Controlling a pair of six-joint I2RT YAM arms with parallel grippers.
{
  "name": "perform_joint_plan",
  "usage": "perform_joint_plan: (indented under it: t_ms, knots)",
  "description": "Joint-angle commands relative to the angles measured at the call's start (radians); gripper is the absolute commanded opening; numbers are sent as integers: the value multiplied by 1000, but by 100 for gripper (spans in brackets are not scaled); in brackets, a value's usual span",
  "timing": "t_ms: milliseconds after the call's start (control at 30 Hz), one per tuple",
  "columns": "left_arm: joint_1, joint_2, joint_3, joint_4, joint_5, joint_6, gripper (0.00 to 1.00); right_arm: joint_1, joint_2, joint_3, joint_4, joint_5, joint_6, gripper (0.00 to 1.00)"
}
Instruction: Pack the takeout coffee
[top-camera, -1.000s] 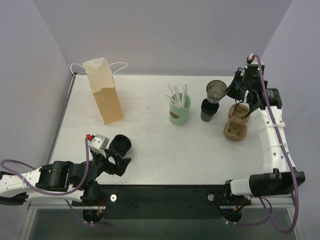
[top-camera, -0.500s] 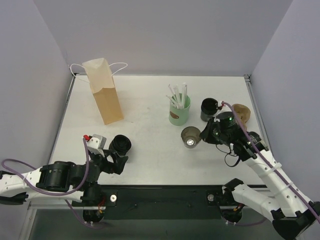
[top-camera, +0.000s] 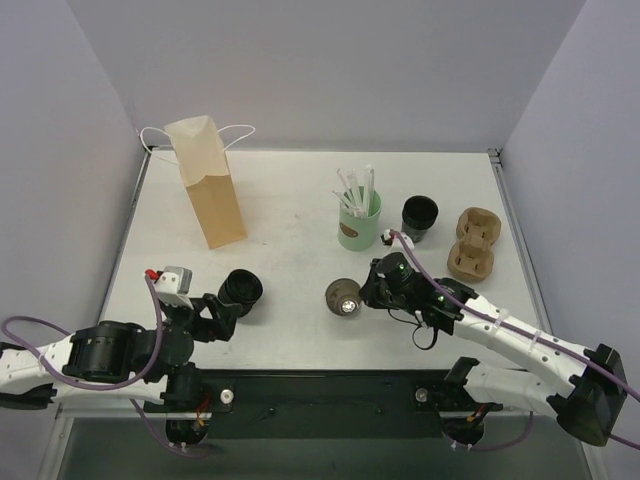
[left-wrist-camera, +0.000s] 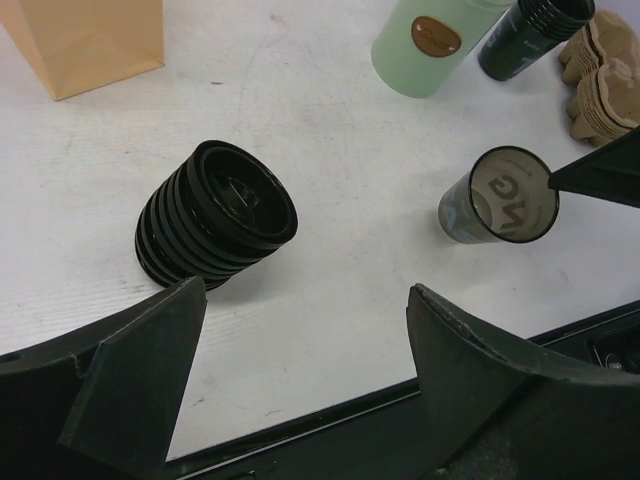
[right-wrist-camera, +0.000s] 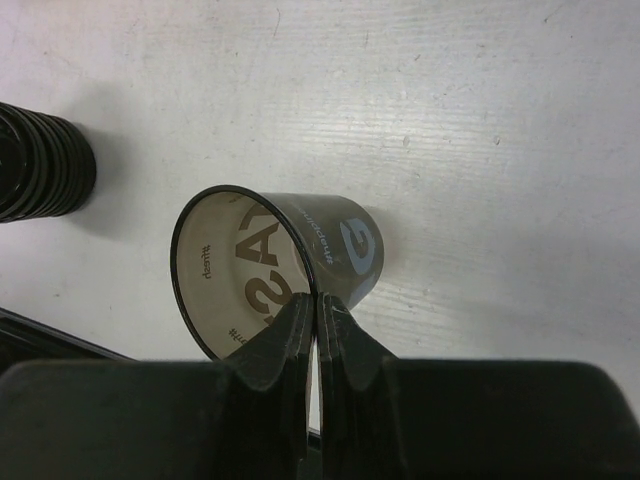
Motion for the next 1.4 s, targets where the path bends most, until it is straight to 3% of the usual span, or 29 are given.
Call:
perform_joint_plan:
  t_ms: [0,300,533,600,700,833,867,967,1367]
  knots:
    - [-4,28,58,-37,-36,-28,91,8,41,-32,91,58,85,0]
    - [-4,174,144,-167,-53,-168,90,11,15,-83,88,81,148,8]
    - [13,309,216,-173,-39,-149,90,11,-48,-78,35,107,142,29]
    - [30,361,238,-172,-27,-129,90,9,-73,-70,9,101,132,31]
    - [131,423,262,-147,49,-47,90,11,-122,-47,-33,94,110,35]
    - [455,470,258,-20,277,142,84,12,-201,-43,-67,84,96,36]
    - [497,478,254,-11,310,165,78,12,-233,-44,-71,82,90,36]
    - [590,515,244,5,370,199,75,11,-284,-47,-97,81,84,36]
    - [645,713,244,28,355,179,67,14,-311,-60,-137,98,62,34]
